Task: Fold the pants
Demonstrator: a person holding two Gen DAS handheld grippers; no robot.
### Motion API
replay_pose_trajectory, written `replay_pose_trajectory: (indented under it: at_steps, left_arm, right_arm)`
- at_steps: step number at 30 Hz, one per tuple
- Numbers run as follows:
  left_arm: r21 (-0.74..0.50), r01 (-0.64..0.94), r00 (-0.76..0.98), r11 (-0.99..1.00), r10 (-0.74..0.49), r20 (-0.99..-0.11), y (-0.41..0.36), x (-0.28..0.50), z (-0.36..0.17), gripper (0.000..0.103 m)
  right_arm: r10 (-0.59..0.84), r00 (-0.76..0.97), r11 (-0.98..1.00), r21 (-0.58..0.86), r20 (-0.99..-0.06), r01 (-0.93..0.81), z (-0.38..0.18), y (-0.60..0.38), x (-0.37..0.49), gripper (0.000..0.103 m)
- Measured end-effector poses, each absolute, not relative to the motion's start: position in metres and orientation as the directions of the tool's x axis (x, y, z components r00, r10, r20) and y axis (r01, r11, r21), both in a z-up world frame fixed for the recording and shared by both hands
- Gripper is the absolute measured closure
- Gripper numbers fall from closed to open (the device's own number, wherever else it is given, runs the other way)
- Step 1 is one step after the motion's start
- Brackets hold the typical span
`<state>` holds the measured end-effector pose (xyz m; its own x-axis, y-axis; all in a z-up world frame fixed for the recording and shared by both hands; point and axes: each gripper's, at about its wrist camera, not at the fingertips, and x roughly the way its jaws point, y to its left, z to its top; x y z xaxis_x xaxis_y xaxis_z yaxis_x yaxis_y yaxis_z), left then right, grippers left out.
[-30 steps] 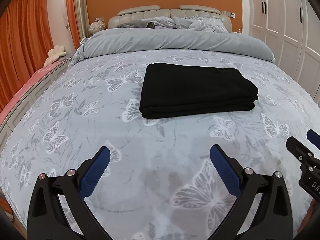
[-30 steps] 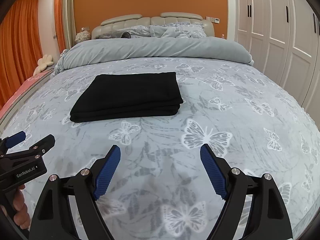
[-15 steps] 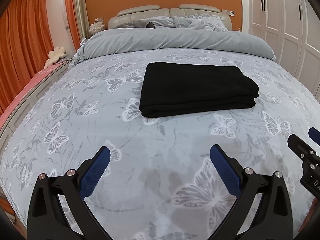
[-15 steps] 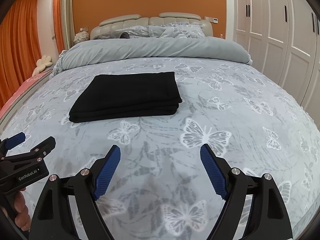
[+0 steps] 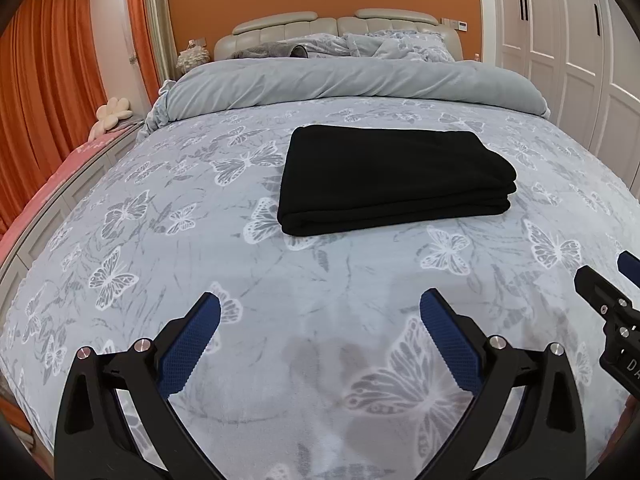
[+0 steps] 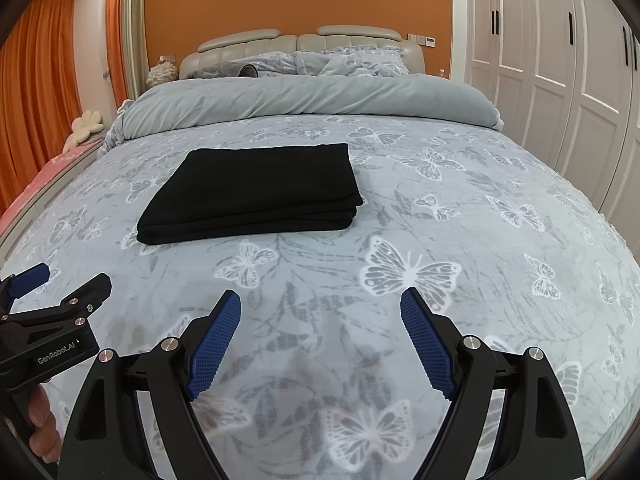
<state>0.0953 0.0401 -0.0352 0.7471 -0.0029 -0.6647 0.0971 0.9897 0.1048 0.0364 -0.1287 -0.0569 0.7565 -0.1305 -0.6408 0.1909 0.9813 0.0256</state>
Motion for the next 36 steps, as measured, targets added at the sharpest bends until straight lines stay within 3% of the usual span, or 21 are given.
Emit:
replay_pose_trajectory:
  at_steps: [36]
  left_arm:
    - [0.099,0.105,0.740,0.990,-0.011,-0.672,0.0408,0.0979,-0.0371,0.005]
  right_arm:
    - [-0.136,0.755,0.980,0.022,-0.642,0.195,-0.0572,-0.1259,0.0349,0.023]
